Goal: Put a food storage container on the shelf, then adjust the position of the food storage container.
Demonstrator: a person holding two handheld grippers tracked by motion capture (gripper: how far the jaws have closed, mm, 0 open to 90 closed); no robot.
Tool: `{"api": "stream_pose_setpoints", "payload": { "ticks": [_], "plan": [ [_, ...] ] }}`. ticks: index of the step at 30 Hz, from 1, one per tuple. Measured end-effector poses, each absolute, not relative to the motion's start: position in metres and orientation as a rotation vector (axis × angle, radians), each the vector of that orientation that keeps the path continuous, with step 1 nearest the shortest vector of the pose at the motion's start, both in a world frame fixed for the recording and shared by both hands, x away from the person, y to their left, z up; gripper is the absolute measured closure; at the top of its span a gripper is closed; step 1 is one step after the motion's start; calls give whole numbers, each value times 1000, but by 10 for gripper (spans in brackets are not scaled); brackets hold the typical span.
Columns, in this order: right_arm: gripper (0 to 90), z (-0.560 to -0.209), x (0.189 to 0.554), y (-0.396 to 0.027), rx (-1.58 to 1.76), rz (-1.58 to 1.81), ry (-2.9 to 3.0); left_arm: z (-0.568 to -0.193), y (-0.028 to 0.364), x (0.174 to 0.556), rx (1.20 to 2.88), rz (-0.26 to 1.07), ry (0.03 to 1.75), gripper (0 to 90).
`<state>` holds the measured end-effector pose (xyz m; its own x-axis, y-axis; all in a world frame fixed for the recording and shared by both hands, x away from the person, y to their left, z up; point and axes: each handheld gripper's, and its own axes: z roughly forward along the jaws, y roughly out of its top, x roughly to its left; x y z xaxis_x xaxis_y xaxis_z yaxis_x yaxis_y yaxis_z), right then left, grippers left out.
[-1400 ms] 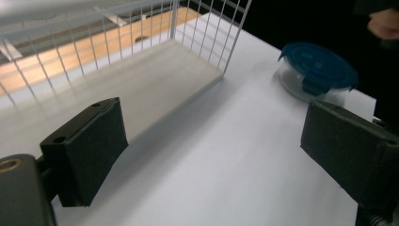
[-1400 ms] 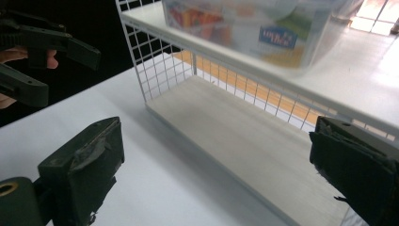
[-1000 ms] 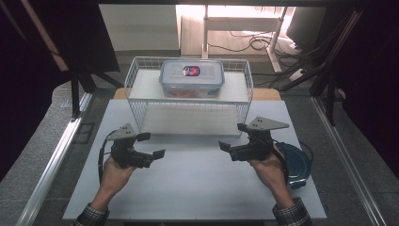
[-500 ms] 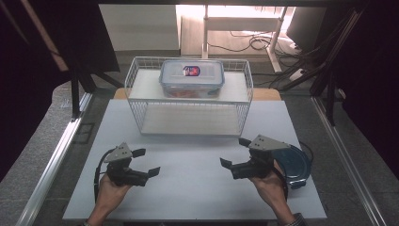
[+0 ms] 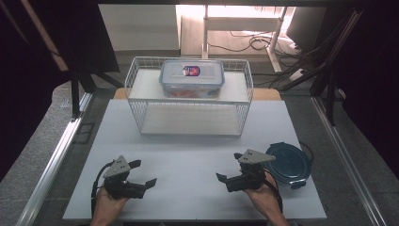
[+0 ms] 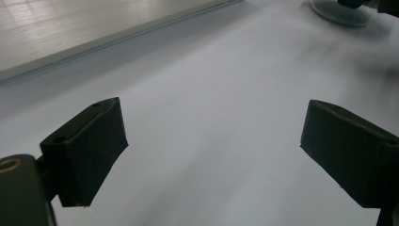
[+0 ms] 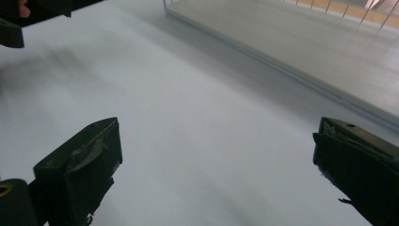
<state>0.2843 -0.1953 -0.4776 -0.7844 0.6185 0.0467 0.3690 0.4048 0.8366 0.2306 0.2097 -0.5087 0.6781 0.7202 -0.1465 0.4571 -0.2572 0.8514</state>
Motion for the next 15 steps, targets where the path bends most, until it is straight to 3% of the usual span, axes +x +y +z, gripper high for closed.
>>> {"api": "stream_pose_setpoints", "payload": {
  "ticks": [15],
  "plan": [
    [4,-466,284,-196,938,1261,2434,-513,214,234,1896,291,935,72]
  ]
}}
